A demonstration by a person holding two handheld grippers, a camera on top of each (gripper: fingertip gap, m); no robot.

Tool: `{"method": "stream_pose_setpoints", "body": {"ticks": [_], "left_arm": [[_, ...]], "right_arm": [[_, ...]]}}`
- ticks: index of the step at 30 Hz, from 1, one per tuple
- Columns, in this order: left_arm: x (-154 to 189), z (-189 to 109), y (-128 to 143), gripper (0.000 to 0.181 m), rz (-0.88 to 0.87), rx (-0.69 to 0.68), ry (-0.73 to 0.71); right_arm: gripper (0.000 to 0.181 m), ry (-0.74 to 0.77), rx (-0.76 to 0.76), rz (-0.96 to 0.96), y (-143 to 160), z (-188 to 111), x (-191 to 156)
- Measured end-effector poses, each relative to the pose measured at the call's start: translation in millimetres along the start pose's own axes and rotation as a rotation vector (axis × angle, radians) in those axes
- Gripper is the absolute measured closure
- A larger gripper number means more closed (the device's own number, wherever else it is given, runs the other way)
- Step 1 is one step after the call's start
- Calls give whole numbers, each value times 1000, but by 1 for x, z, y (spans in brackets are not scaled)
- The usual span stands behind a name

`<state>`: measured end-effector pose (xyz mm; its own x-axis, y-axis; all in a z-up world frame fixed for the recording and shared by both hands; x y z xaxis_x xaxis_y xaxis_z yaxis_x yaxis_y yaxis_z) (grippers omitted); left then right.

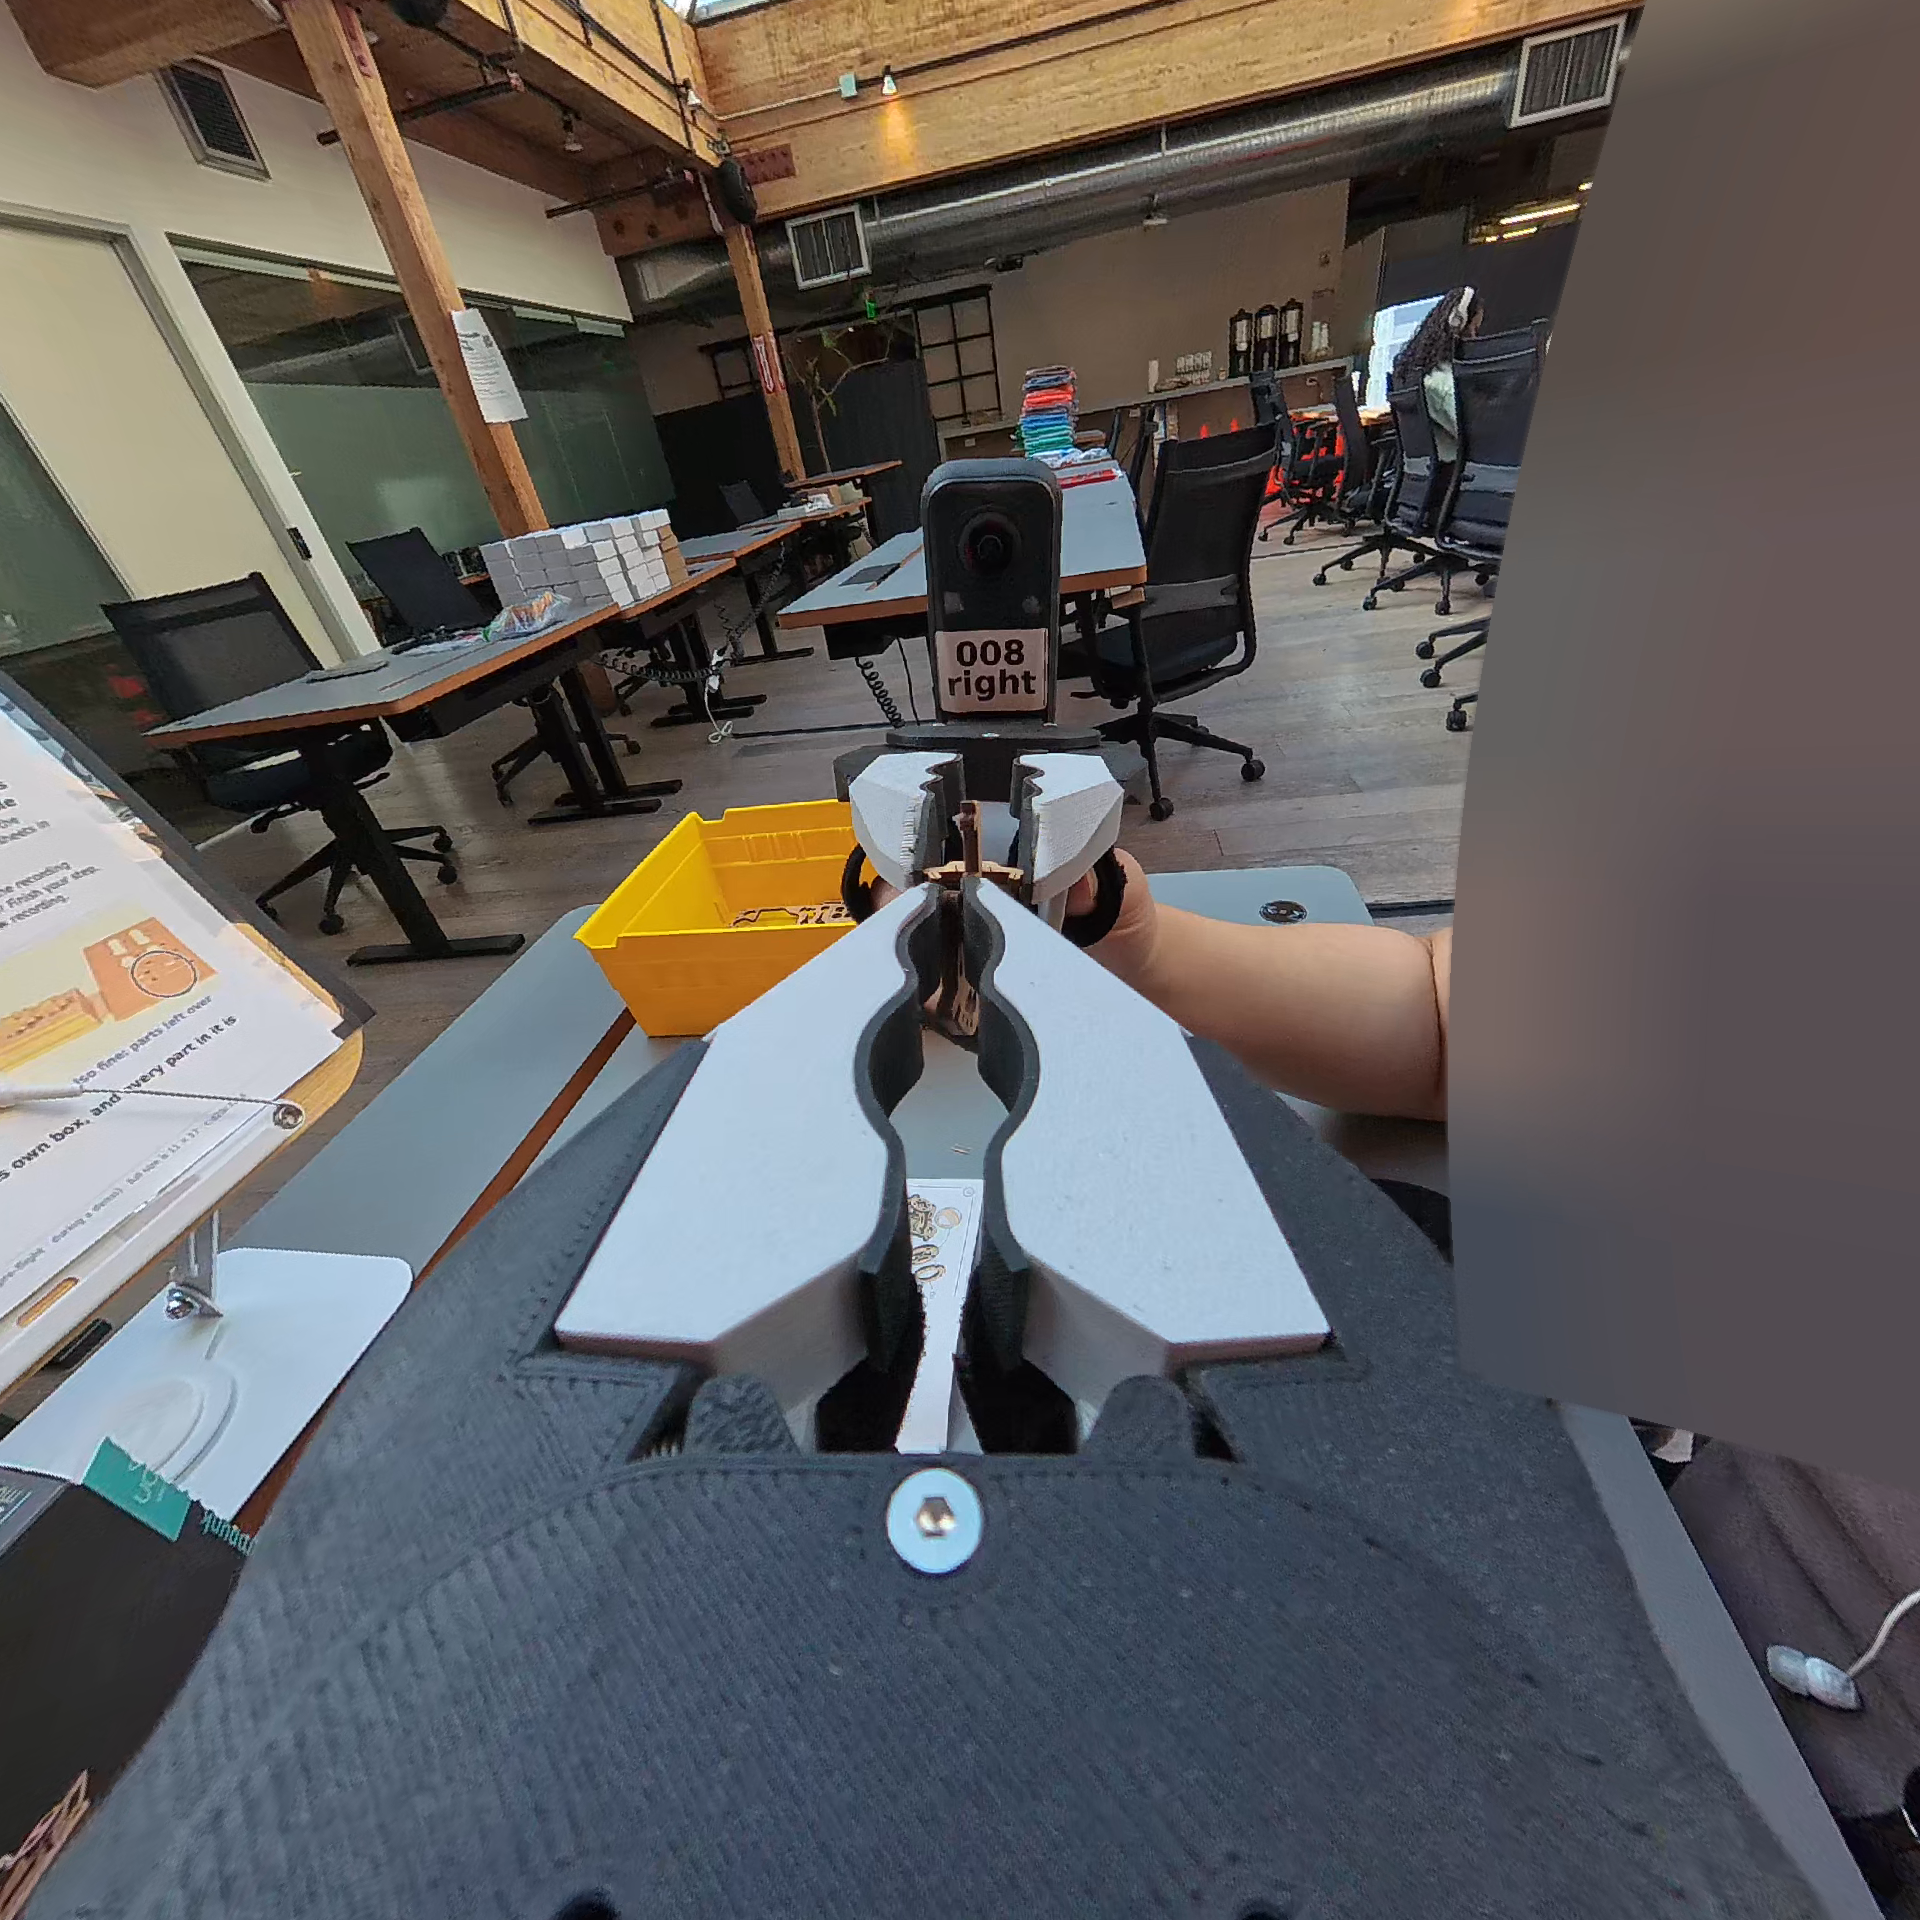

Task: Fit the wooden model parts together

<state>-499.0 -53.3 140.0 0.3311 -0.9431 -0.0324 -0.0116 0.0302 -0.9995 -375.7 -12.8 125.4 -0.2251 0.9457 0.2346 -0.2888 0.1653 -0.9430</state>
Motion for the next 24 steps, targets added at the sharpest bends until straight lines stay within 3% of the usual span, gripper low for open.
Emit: {"method": "stream_pose_setpoints", "body": {"ticks": [24], "left_arm": [[-2, 3, 3, 180, 35, 20, -31]], "right_arm": [[164, 49, -72, -109, -4, -1, -3]]}}
Point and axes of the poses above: each gripper's, where its closed fingertips meet, z out along the fingers, y out of its underside, x = y × z across the jaws, the point moved 7 cm from there along -z, back along the fingers, and after that the axes turned 7 degrees about -z, right-handed, at the moved point
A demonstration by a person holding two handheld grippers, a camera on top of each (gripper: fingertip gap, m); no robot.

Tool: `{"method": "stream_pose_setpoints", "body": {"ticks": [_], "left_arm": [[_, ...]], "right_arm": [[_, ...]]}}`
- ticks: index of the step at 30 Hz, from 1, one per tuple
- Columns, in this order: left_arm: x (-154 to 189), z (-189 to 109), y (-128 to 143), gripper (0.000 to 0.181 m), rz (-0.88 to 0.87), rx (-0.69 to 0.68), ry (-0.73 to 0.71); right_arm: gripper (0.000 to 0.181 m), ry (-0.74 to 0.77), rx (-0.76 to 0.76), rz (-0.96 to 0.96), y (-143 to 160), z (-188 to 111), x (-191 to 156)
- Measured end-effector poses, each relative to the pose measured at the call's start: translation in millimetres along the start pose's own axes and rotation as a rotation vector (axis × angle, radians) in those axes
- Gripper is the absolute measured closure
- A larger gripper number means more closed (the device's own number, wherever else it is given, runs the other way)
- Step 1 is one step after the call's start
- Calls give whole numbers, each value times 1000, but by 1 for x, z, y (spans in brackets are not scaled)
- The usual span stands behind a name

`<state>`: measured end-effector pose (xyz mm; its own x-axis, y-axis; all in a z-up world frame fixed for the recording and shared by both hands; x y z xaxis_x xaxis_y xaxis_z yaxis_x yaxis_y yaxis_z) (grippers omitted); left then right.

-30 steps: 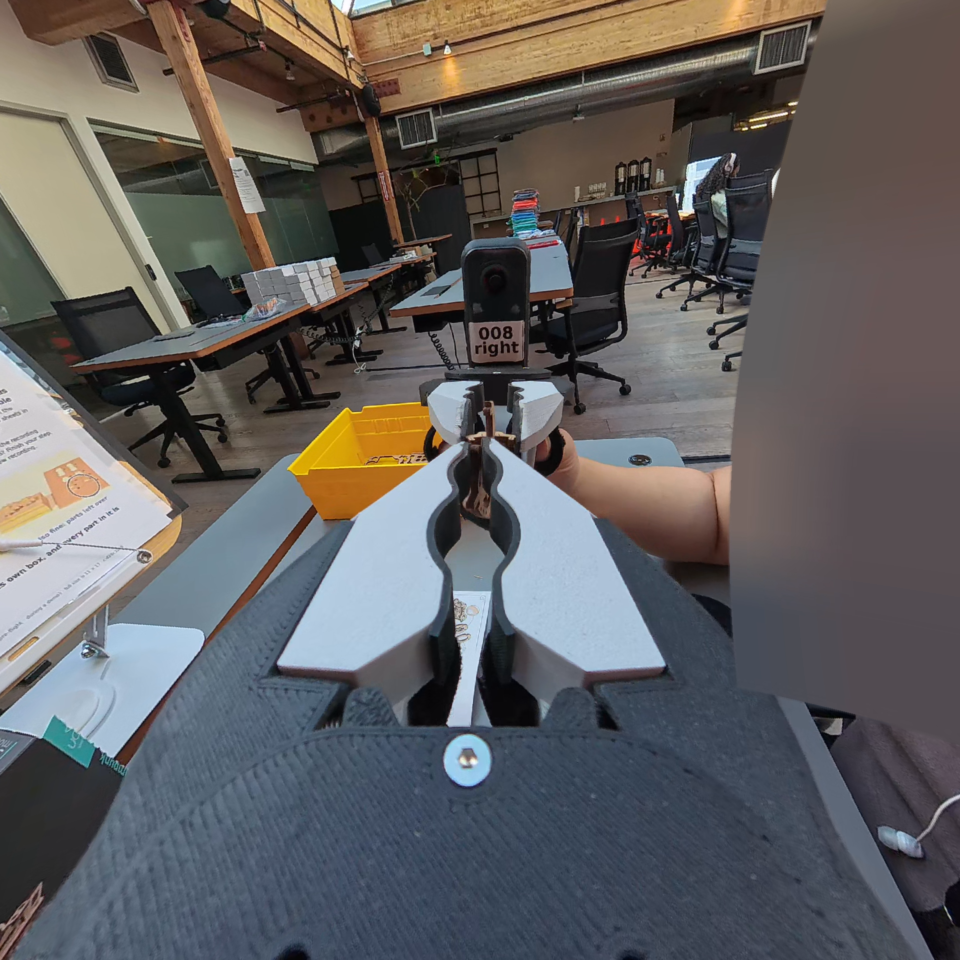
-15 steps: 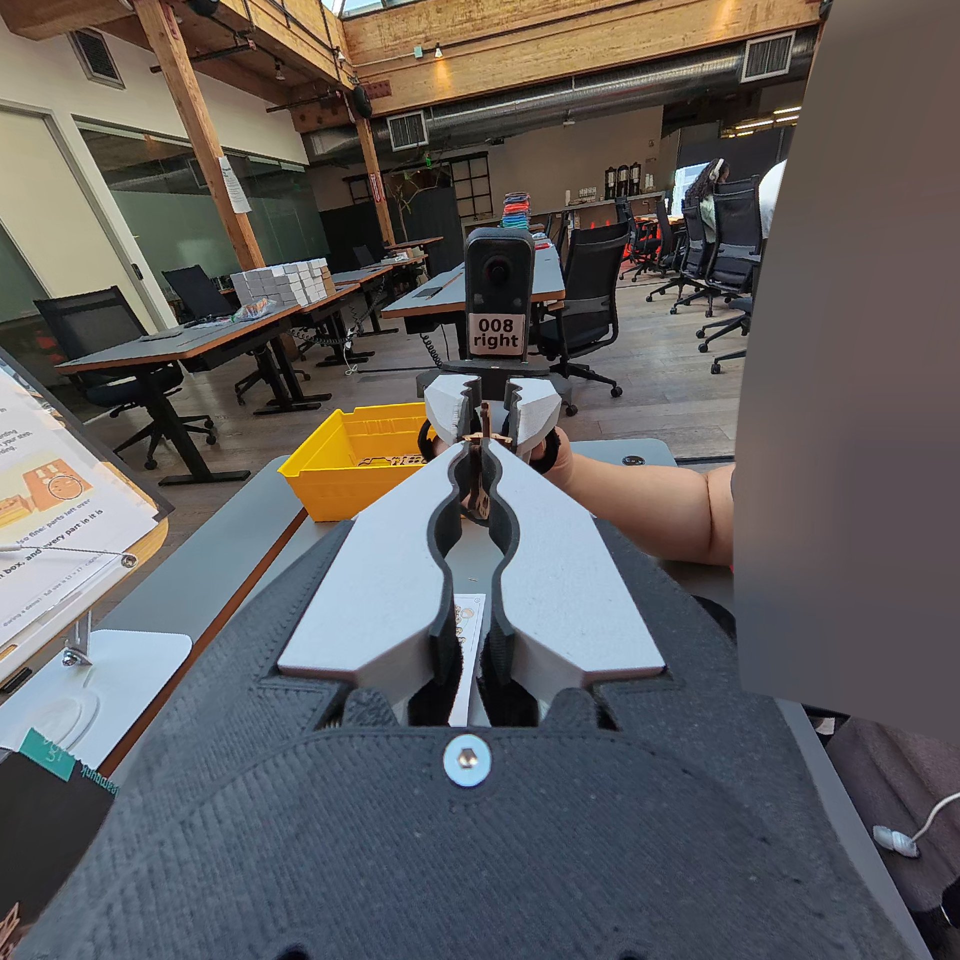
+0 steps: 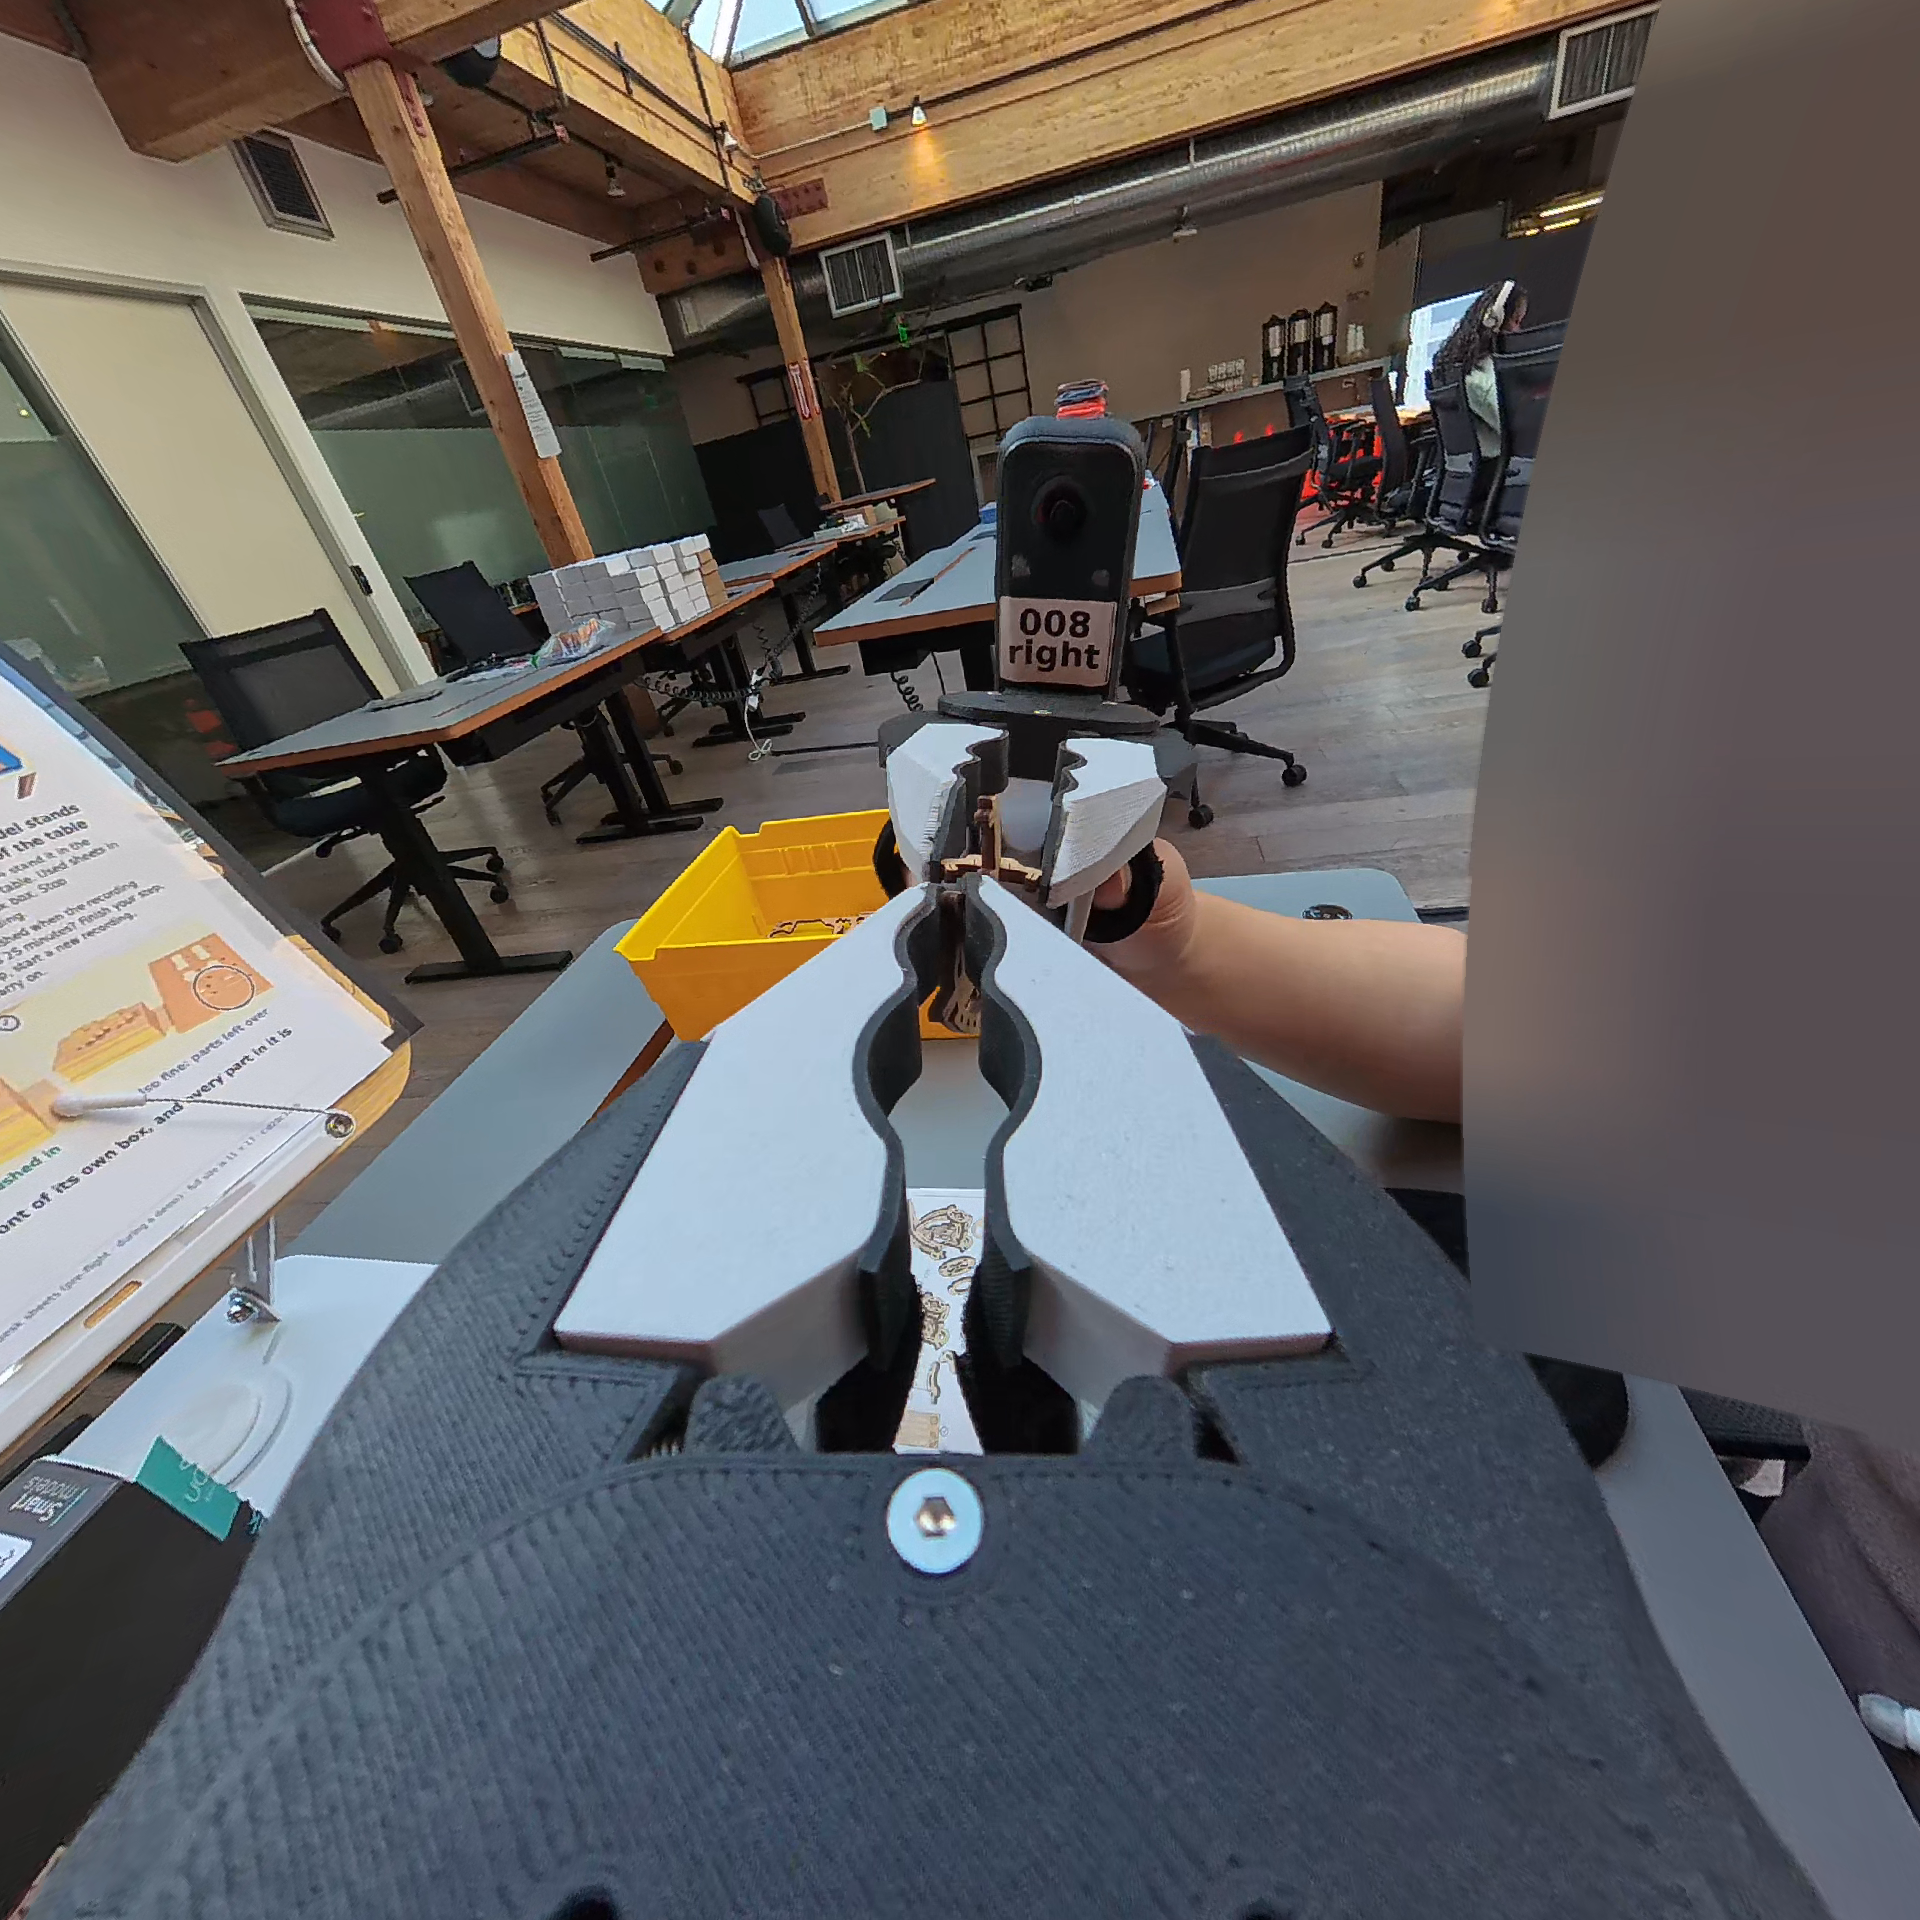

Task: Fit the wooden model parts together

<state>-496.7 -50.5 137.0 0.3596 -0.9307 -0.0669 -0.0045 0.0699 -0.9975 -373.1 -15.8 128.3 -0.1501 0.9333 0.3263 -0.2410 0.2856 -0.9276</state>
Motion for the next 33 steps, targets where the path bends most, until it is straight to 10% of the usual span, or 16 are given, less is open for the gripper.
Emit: {"method": "stream_pose_setpoints", "body": {"ticks": [33], "left_arm": [[-2, 7, 2, 180, 21, 25, -88]], "right_arm": [[164, 56, -14, -58, -3, -2, 0]]}}
Point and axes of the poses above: each gripper's, where its closed fingertips meet, z out along the fingers, y out of its underside, x = y × z across the jaws, the point moved 7 cm from there along -z, back along the fingers, and after that the axes turned 7 degrees about -z, right-handed, at the moved point
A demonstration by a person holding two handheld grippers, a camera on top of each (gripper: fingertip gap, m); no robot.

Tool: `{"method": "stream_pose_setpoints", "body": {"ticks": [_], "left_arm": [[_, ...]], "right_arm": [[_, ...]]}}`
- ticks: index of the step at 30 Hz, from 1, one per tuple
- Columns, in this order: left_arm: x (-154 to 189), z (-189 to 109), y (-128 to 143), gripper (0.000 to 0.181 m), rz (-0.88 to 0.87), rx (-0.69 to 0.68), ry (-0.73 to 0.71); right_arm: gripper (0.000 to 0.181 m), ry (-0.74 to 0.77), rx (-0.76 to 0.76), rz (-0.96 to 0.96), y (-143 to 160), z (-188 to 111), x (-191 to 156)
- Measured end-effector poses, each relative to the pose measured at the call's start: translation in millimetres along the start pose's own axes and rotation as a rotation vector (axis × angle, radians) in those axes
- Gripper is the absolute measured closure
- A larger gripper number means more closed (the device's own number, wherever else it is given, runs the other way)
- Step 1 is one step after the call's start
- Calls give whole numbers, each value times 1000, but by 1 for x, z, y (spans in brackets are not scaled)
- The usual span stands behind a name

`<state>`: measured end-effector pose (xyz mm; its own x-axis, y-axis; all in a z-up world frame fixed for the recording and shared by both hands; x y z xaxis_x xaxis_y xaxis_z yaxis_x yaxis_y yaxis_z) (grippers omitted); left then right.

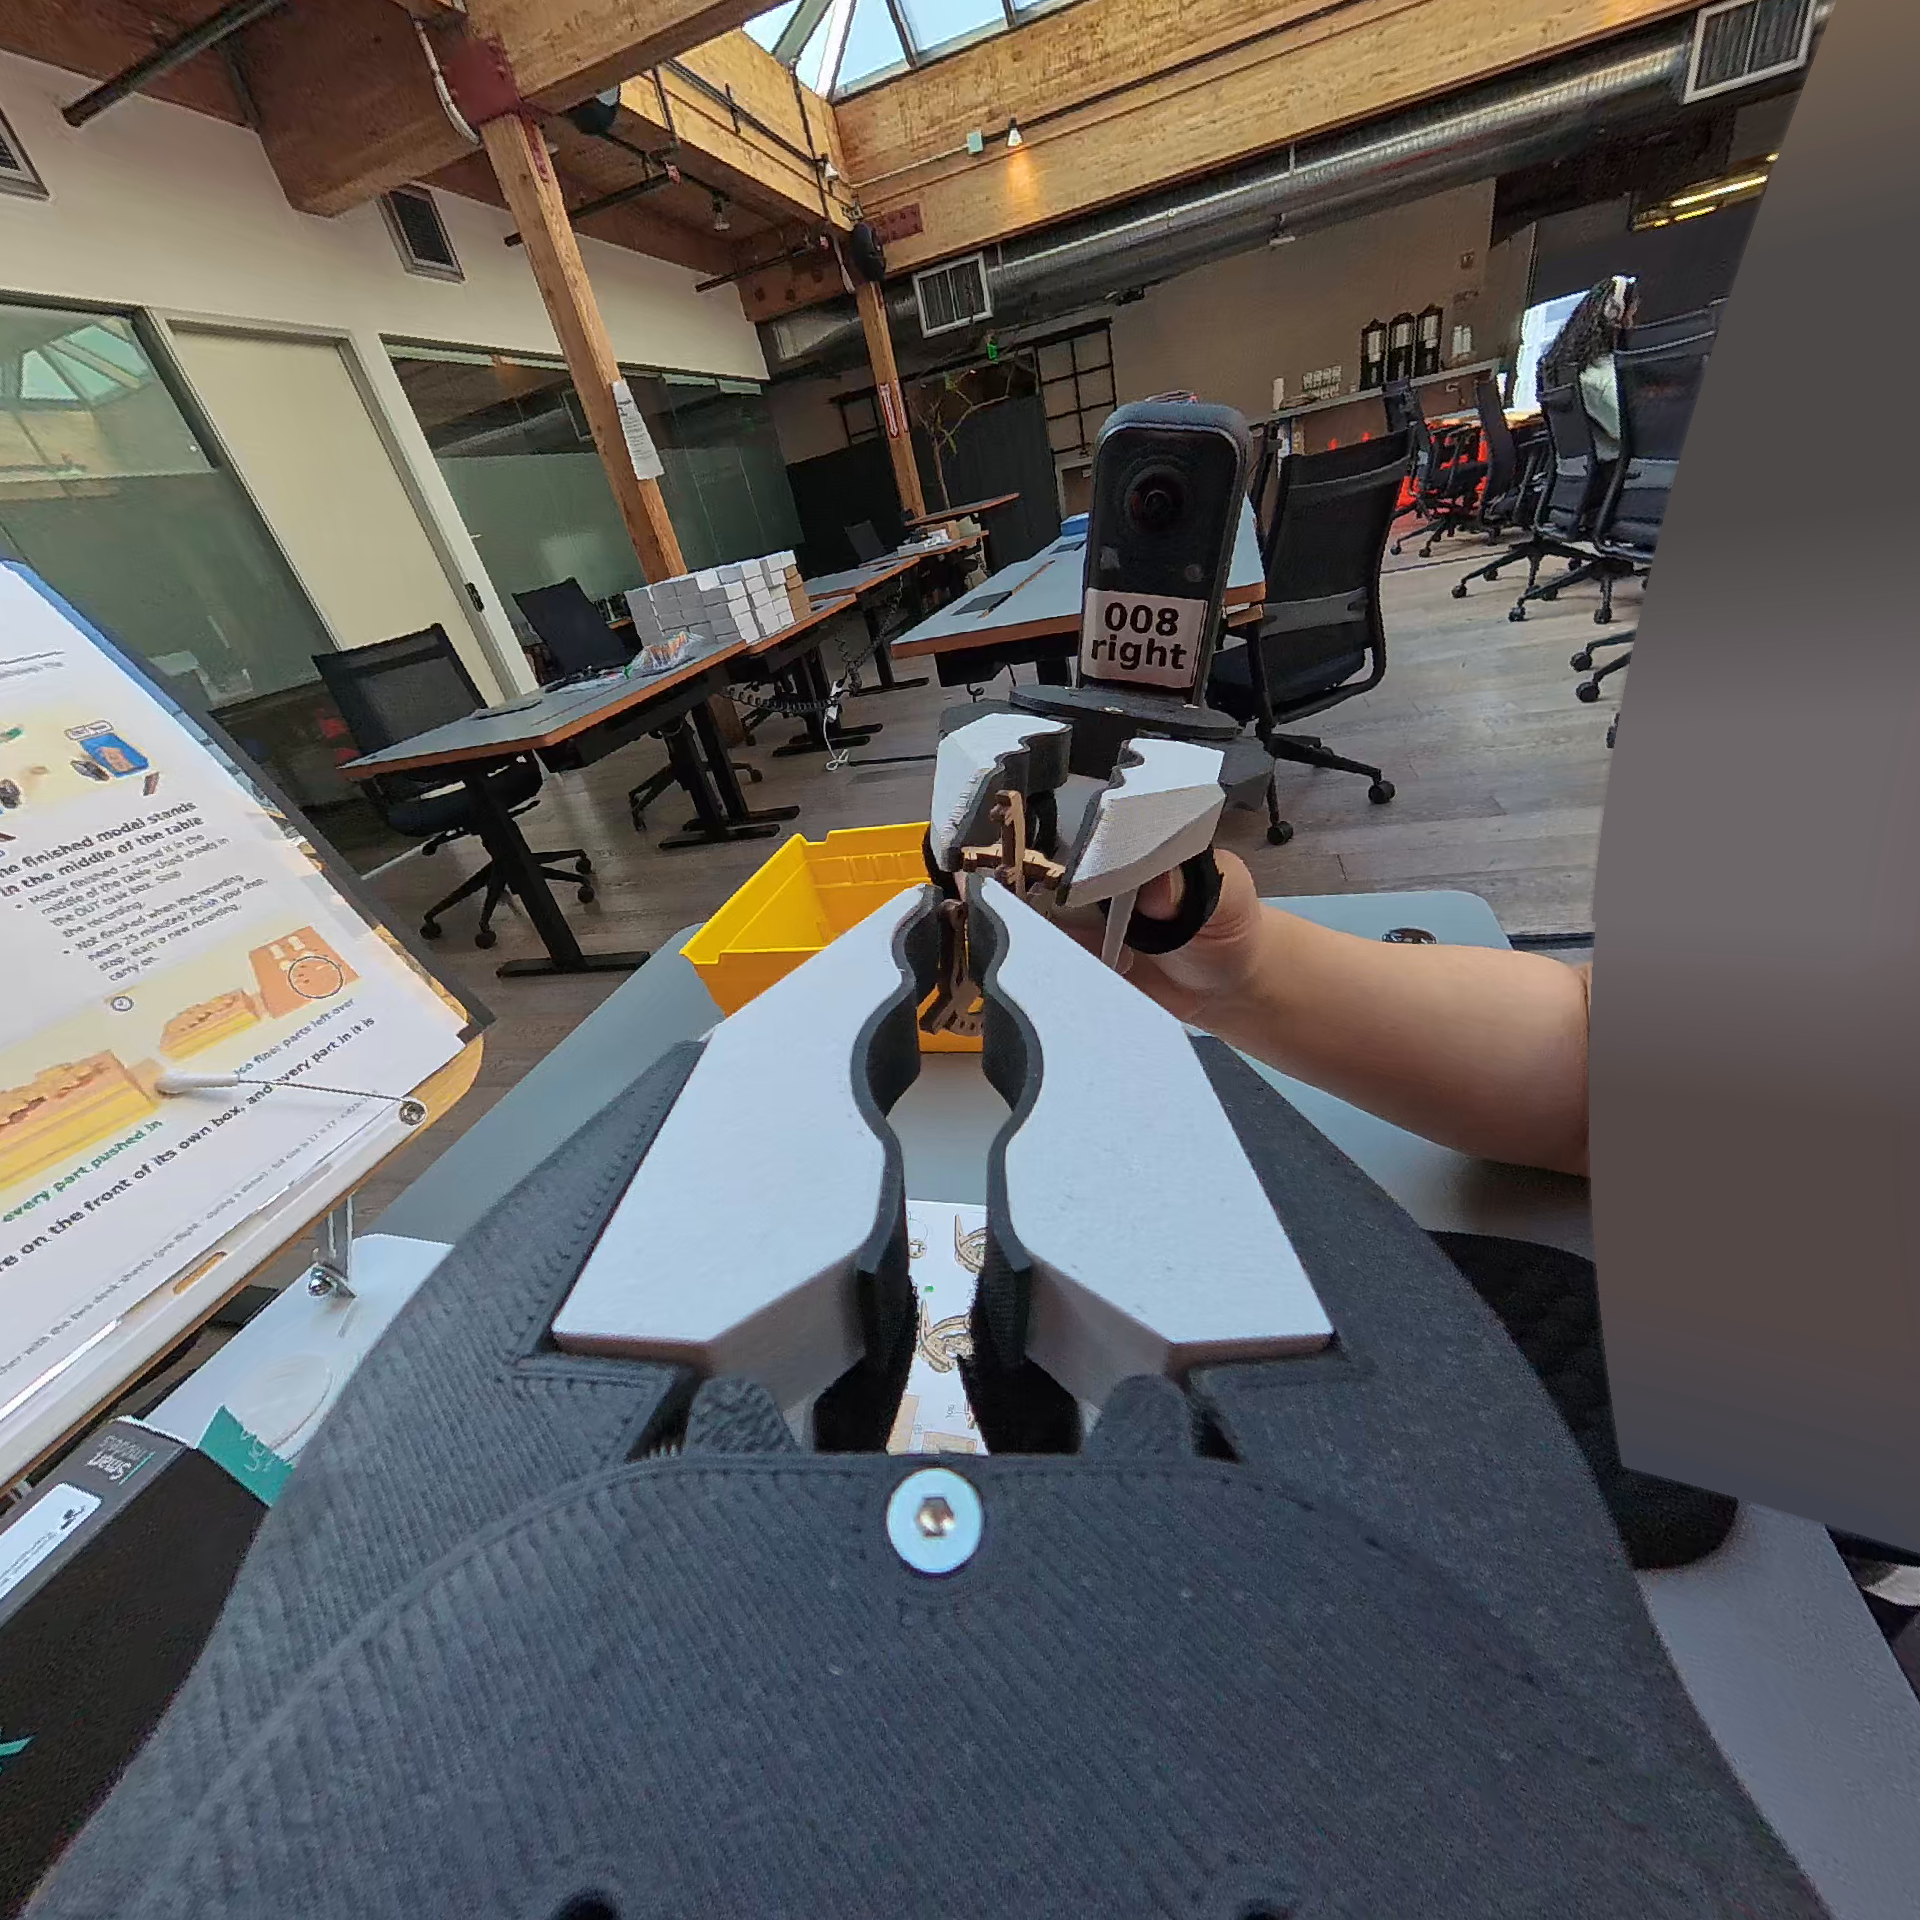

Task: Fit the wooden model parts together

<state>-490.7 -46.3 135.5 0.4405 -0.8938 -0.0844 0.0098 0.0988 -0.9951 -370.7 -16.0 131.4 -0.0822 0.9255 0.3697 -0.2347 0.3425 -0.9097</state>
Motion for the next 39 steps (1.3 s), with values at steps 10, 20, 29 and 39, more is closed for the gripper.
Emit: {"method": "stream_pose_setpoints", "body": {"ticks": [10, 20, 29, 39], "left_arm": [[2, -1, -2, 180, 22, -16, -24], [2, -3, -4, 180, 79, -14, -68], [0, -4, -4, 180, 131, -27, -148], [-1, -4, -4, 180, 125, -15, -144]], "right_arm": [[164, 23, 7, -9, -2, 0, 0], [164, 36, -17, 9, -2, 3, 0], [164, 139, -96, -93, -4, 6, -2], [163, 162, -88, -56, -5, 7, -1]]}}
Point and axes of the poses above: each gripper's, where its closed fingertips meet, z out along the fingers, y out of its underside, x = y × z across the jaws, the point moved 7 cm from there along -z, back along the fingers, and after that the axes turned 7 degrees about -z, right-handed, at the moved point
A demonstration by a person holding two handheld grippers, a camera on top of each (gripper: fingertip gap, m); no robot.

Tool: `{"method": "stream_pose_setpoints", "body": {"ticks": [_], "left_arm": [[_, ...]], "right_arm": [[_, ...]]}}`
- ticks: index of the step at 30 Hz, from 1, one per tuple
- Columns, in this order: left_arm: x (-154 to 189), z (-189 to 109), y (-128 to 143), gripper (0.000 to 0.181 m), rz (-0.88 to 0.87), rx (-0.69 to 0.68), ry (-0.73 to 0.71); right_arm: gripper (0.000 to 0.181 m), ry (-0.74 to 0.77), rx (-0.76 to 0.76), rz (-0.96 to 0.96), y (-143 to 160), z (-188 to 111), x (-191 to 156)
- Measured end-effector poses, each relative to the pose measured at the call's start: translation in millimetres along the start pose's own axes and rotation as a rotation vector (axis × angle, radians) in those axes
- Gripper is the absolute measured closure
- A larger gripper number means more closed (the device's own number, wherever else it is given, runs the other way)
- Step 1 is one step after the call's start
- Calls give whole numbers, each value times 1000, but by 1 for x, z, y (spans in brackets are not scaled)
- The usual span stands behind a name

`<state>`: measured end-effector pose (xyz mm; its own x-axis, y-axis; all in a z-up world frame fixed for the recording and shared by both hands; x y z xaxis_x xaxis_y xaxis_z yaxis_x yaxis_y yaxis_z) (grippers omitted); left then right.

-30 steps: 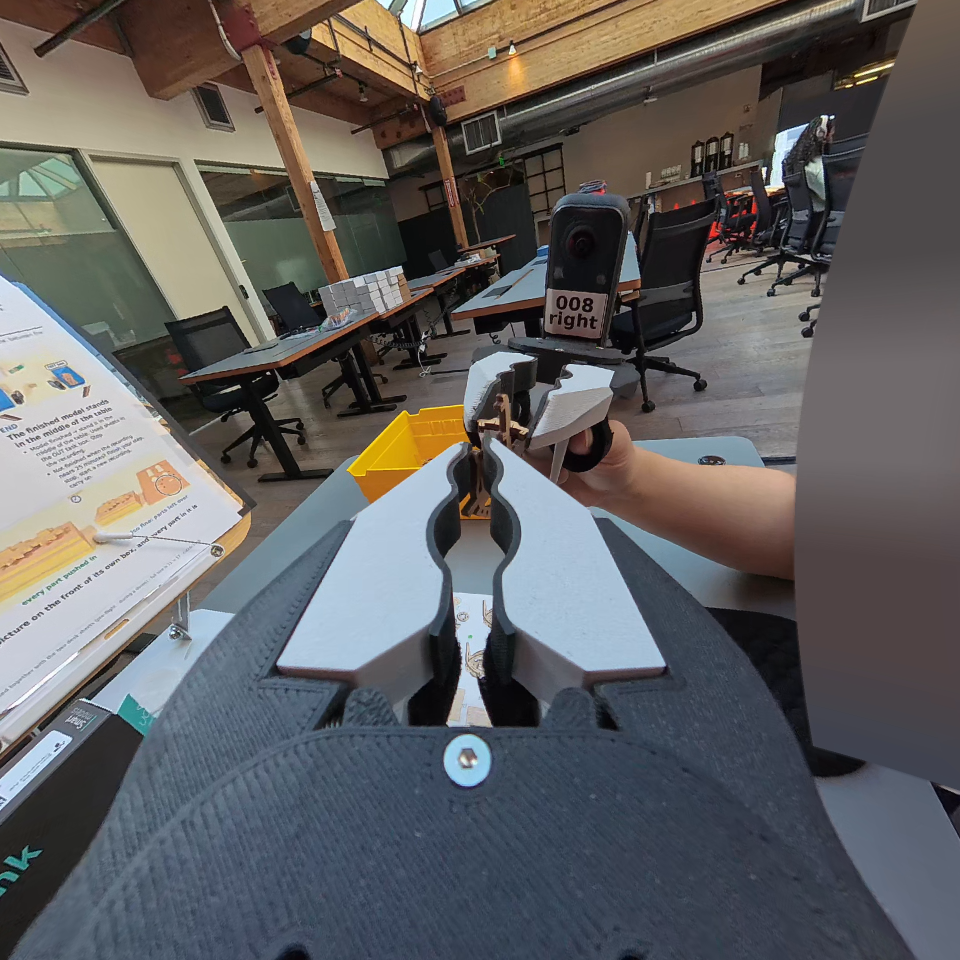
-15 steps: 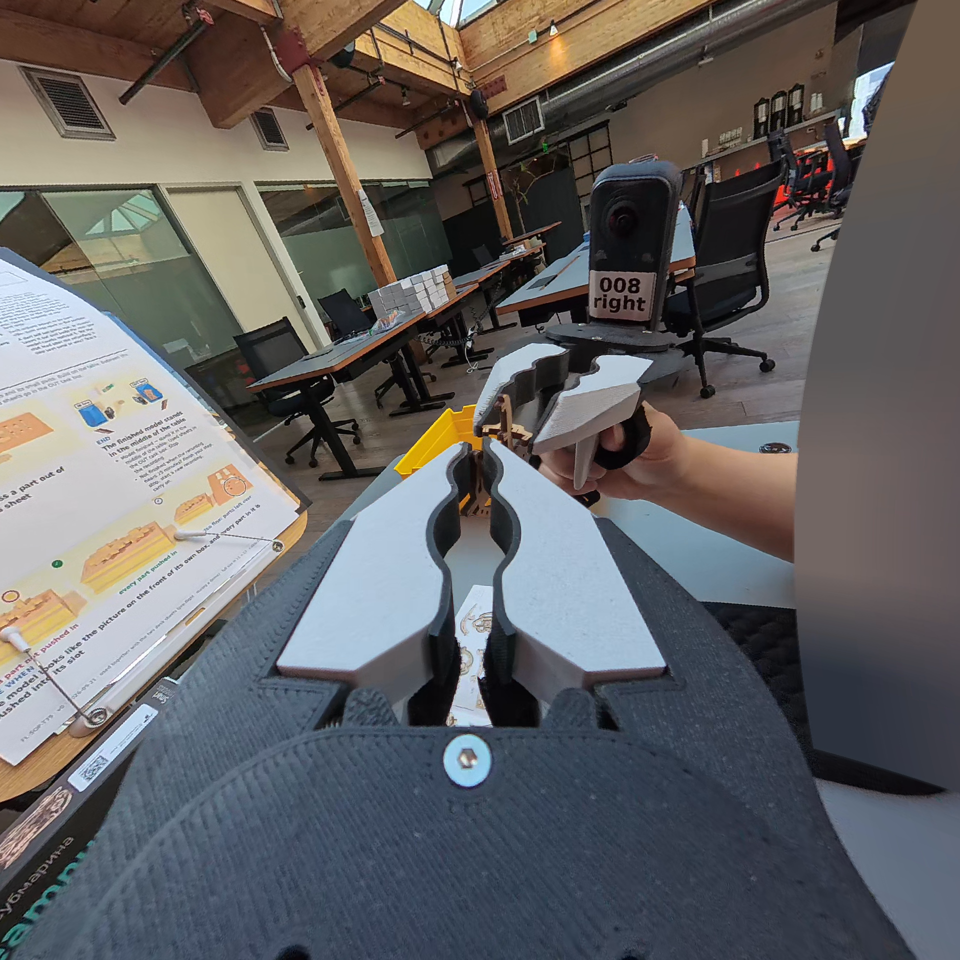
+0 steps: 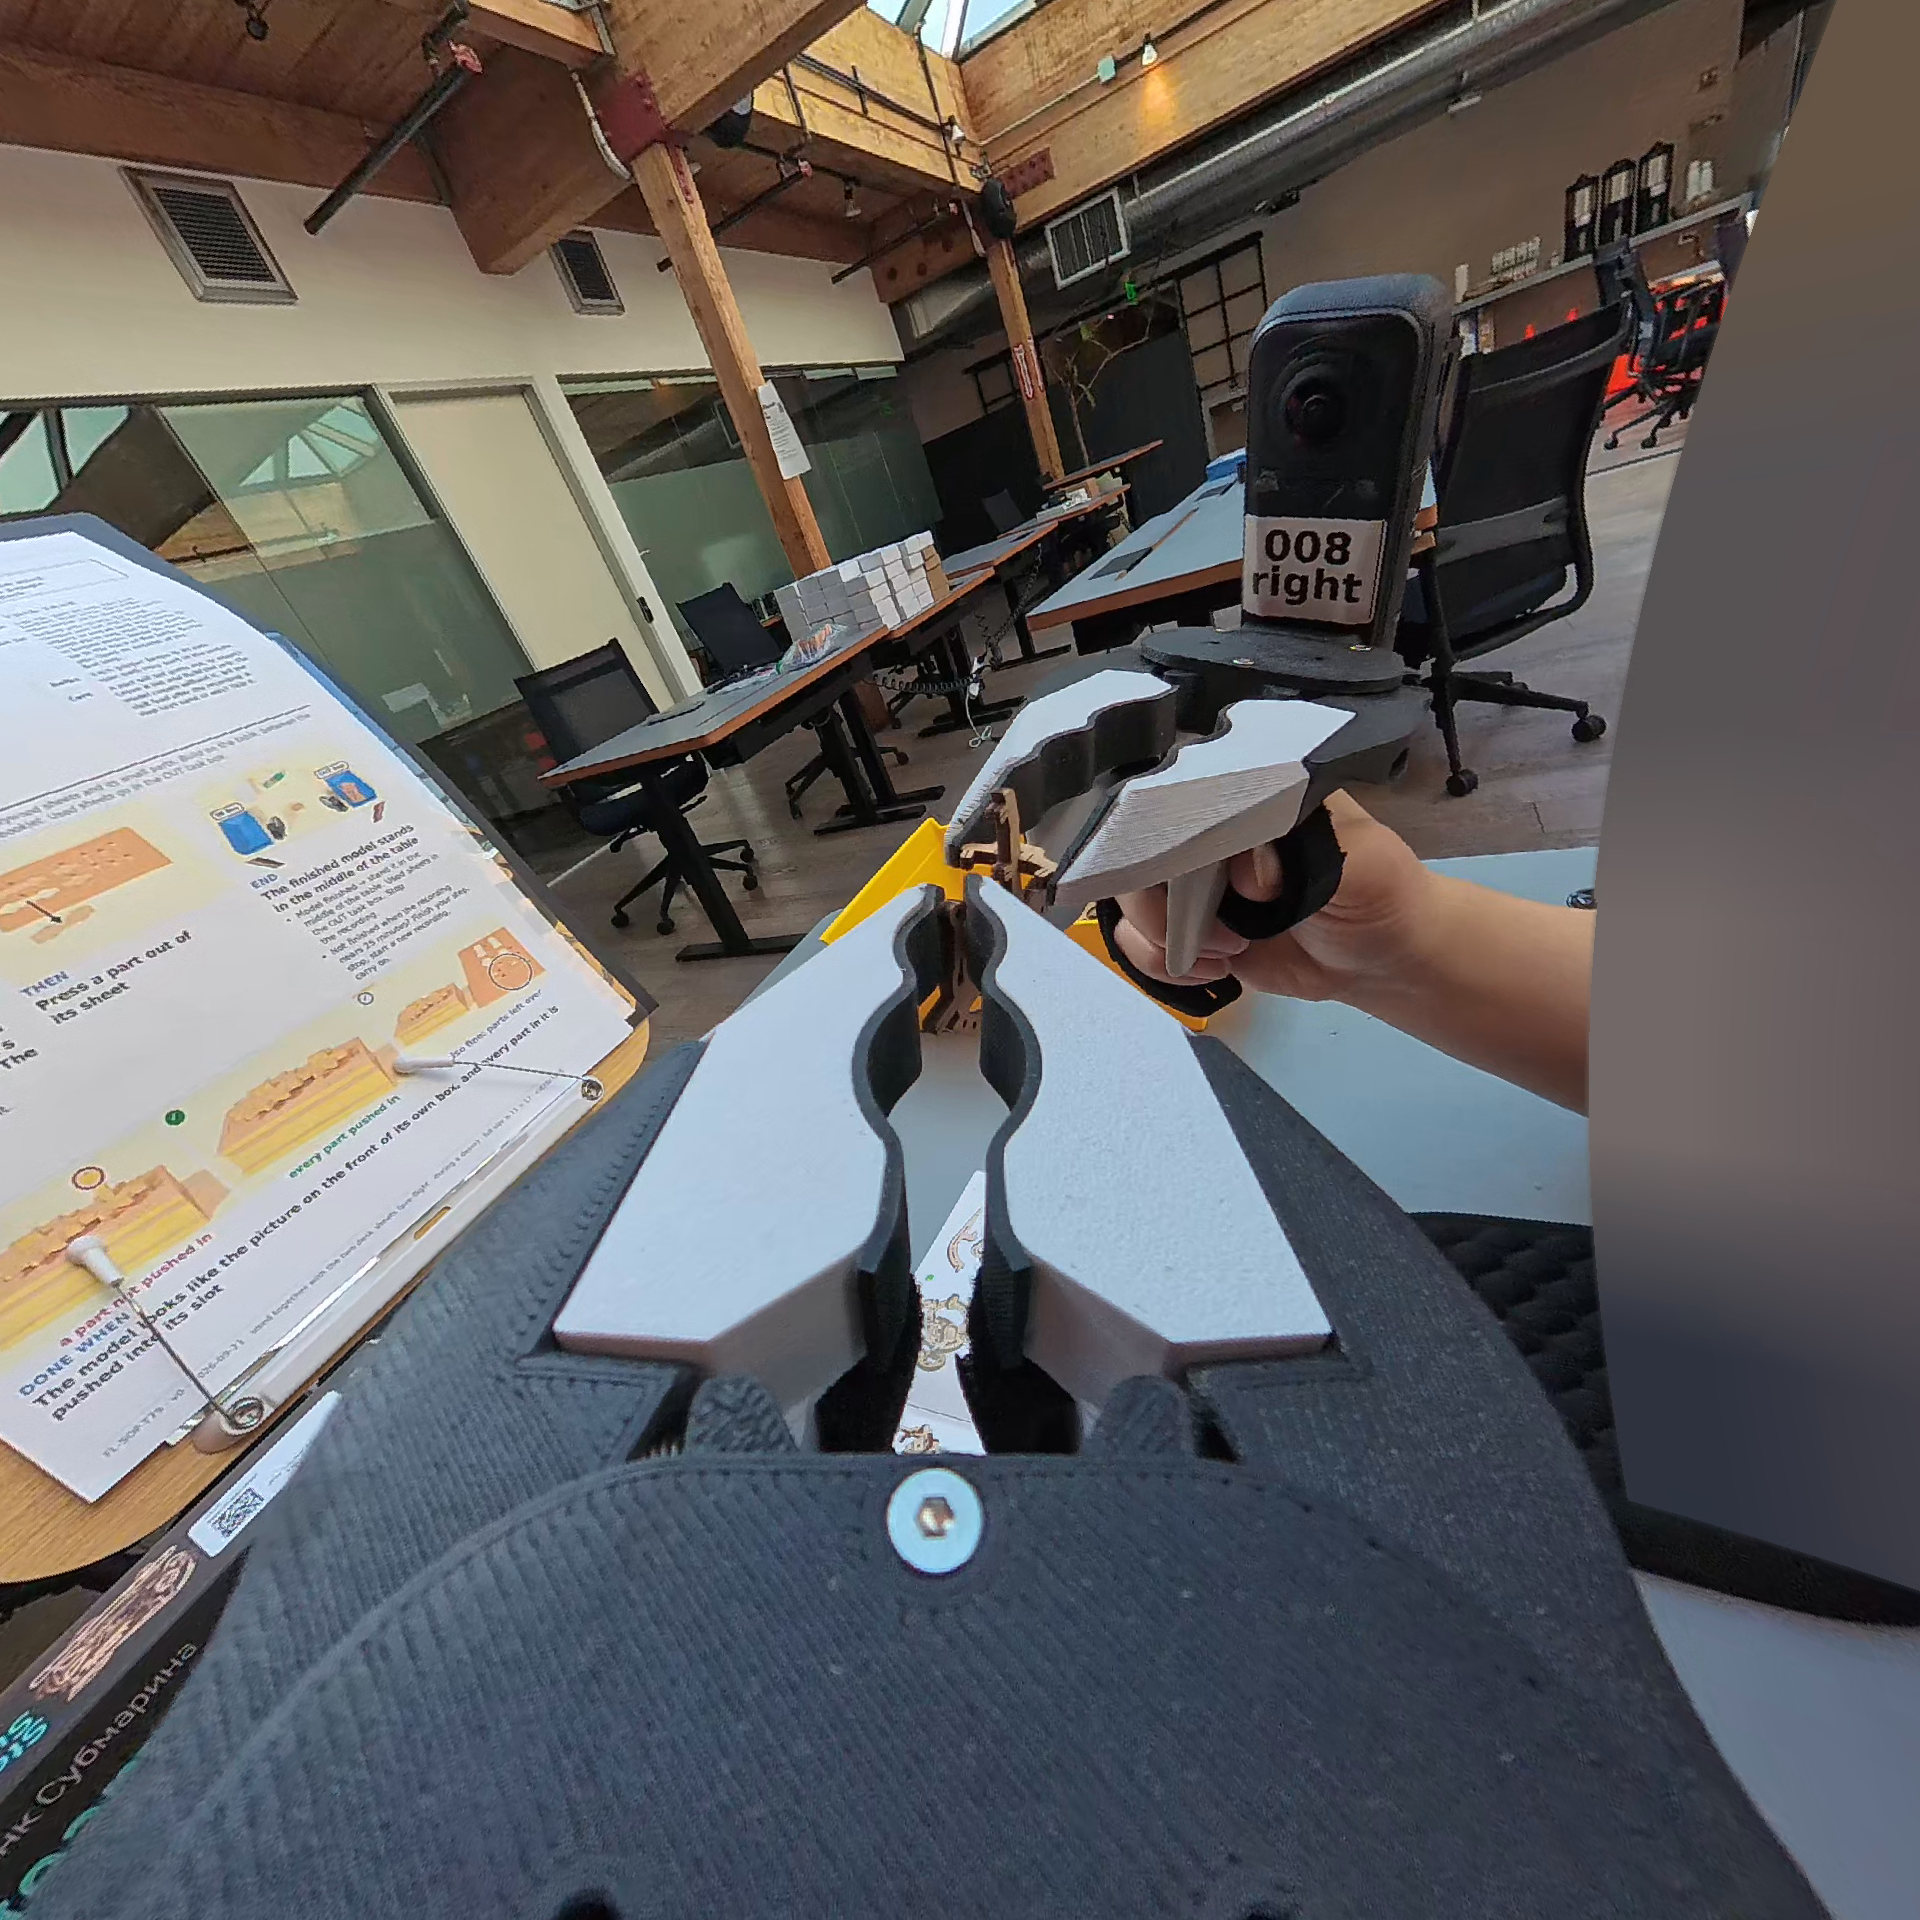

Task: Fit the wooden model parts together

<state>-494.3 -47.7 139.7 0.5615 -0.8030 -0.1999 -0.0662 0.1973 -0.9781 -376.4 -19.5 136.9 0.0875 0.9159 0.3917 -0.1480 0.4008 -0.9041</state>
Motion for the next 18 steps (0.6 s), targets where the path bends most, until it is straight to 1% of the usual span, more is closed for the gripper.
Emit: {"method": "stream_pose_setpoints", "body": {"ticks": [10, 13, 14, 18], "left_arm": [[-1, 1, 1, 178, -25, 1, 3], [-2, 3, 3, 177, -7, 1, -25], [-1, 3, 3, 180, 5, 6, -36], [0, 2, 1, 180, 17, 9, -37]], "right_arm": [[164, 33, -34, -106, -2, 2, -7], [164, 38, -32, -107, -1, 4, -8], [164, 38, -25, -102, -1, 4, -8], [164, 56, -15, -110, -2, 1, -6]]}}
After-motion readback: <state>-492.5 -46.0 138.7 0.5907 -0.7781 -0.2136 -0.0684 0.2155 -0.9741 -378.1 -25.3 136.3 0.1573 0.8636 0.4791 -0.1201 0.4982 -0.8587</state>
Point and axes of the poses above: each gripper's, where its closed fingertips meet, z out along the fingers, y out of its underside, x = y × z across the jaws, the point moved 7 cm from there along -z, back along the fingers, and after that the axes turned 7 degrees about -z, right-handed, at the moved point
